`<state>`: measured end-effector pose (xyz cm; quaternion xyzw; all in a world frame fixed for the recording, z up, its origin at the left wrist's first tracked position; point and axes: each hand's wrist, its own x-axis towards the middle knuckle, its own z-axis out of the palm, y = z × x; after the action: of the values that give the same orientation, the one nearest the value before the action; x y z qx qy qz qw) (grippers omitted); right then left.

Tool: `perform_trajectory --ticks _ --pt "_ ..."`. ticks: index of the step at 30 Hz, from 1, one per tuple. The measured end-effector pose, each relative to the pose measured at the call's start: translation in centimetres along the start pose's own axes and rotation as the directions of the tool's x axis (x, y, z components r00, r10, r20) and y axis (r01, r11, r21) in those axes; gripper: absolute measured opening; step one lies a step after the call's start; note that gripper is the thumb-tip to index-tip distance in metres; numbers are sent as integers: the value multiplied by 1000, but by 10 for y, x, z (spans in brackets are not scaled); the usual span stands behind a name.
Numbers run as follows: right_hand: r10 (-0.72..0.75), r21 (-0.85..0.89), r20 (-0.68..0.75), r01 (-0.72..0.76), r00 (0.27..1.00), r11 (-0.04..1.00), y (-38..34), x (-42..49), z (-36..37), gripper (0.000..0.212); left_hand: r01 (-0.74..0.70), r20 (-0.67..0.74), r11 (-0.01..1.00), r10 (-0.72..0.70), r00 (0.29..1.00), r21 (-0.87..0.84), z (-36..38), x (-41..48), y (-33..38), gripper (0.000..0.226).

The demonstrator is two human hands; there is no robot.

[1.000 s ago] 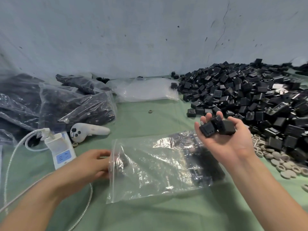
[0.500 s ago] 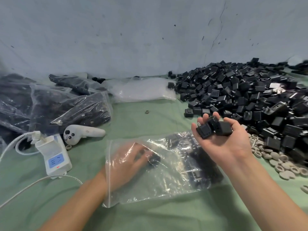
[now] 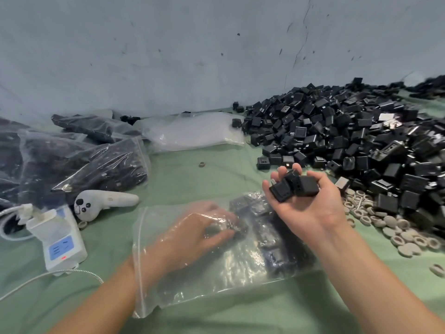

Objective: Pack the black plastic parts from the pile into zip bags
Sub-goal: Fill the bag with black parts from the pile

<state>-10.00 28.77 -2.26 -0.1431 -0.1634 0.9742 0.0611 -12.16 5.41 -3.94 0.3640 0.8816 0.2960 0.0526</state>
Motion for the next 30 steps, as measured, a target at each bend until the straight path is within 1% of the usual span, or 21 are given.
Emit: perform_trajectory --ticks 1,2,4,7,9,11,12,14,16,18,22,24,25,26,28,29,30 --pt "2 -2 3 -2 1000 1000 1 0 0 15 6 14 1000 -6 1000 -3 3 3 0 25" --pt "6 -5 6 -6 1000 1000 1 0 0 15 -4 1 1000 4 1000 -10 6 6 0 24" --pt "15 -8 17 -15 1000 1000 2 -1 1 14 -31 -63 1000 31 998 4 11 12 1 30" --pt "23 -4 27 -23 999 1000 2 -2 0 13 9 -135 998 1 991 69 14 19 5 26" --pt "27 4 27 -27 999 1000 1 -3 -1 13 22 -143 999 -18 990 27 14 17 5 16" --pt "28 18 25 -28 999 999 -1 -3 -1 13 16 -128 997 -25 991 -74 12 14 5 4" --pt "28 22 25 -28 999 999 -1 -3 0 13 7 -129 996 -20 991 -94 11 11 4 8" --pt "27 24 25 -28 999 999 -1 -3 1 13 -25 -115 999 21 993 -29 10 8 5 16" --pt "25 24 22 -26 999 999 0 -3 2 13 -71 -87 996 75 993 53 11 8 3 14" --pt "26 21 19 -26 999 999 1 -3 2 13 -93 -86 989 103 991 114 13 9 2 18" --pt "34 -13 11 -34 999 999 4 -2 0 15 -120 -100 982 136 986 148 10 10 2 20" --pt "40 -14 -2 -40 999 999 7 -3 -1 17 -83 -76 994 89 993 74 9 6 2 19" --pt "46 -6 -3 -46 999 999 8 -4 0 18 -31 -83 999 33 996 26 8 1 2 19" --pt "52 1 -2 -52 999 999 10 -6 0 18 49 -116 998 -53 992 -38 7 -4 0 20" --pt "65 14 4 -65 998 998 14 -10 1 19 220 -176 948 -263 949 -230 0 -20 -5 20" --pt "74 20 8 -74 997 997 16 -12 1 18 266 -165 906 -333 928 -329 -7 -30 -8 20" --pt "84 25 11 -85 996 996 18 -14 1 18 289 -157 875 -372 915 -388 -16 -39 -12 19"
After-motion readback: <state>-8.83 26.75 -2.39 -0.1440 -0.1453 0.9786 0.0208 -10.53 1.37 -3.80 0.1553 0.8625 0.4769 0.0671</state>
